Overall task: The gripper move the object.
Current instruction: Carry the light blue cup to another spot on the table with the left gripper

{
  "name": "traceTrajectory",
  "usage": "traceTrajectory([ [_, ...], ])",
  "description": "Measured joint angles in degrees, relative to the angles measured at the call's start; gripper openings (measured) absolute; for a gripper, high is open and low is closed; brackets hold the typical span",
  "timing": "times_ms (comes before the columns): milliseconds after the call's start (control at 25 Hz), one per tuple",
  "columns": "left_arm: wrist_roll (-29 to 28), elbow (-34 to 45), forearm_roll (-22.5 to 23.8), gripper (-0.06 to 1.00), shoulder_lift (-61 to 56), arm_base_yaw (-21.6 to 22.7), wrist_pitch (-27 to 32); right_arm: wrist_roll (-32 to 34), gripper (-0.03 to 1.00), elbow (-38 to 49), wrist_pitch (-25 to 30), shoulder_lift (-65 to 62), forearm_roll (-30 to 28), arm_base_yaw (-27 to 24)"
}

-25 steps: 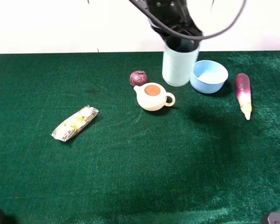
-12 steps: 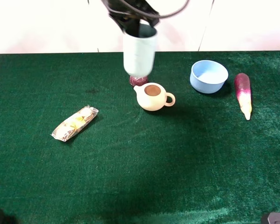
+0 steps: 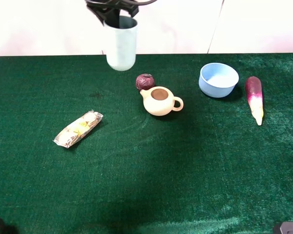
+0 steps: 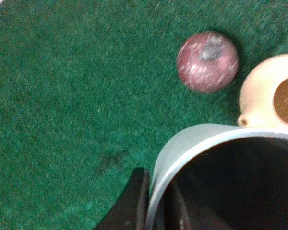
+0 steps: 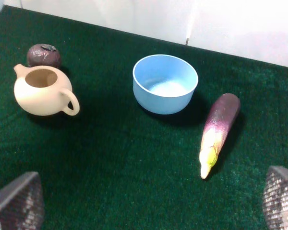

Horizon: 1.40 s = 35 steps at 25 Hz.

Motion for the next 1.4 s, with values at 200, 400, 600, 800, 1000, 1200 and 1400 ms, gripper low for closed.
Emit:
traceTrajectory([
  [200, -0.4, 8.3, 1.3, 0.07, -4.0, 1.5, -0.1, 0.0, 0.69, 0.0, 0.0, 0.0, 0.0, 0.0],
  [400, -1.3, 18.7, 1.4, 0.07, -9.9, 3.4, -1.6, 0.0, 0.69, 0.0, 0.0, 0.0, 0.0, 0.0],
  [600, -1.7, 28.5, 1.6, 0.07, -15.2, 4.7, -7.3, 0.0, 0.69, 0.0, 0.0, 0.0, 0.0, 0.0],
  [800, -2.3, 35.4, 1.6, 0.07, -19.7, 4.7, -11.7, 0.0, 0.69, 0.0, -0.1, 0.0, 0.0, 0.0],
  [1000, -4.7, 40.9, 4.9, 0.06, -21.5, 4.9, -13.4, 0.0, 0.69, 0.0, 0.0, 0.0, 0.1, 0.0],
  [1200, -5.3, 47.2, 5.6, 0.06, -23.9, 8.2, -17.7, 0.0, 0.69, 0.0, 0.0, 0.0, 0.1, 0.0],
  [1400, -5.3, 52.7, 6.6, 0.06, -25.7, 12.1, -22.1, 0.0, 0.69, 0.0, 0.0, 0.0, 0.1, 0.0],
])
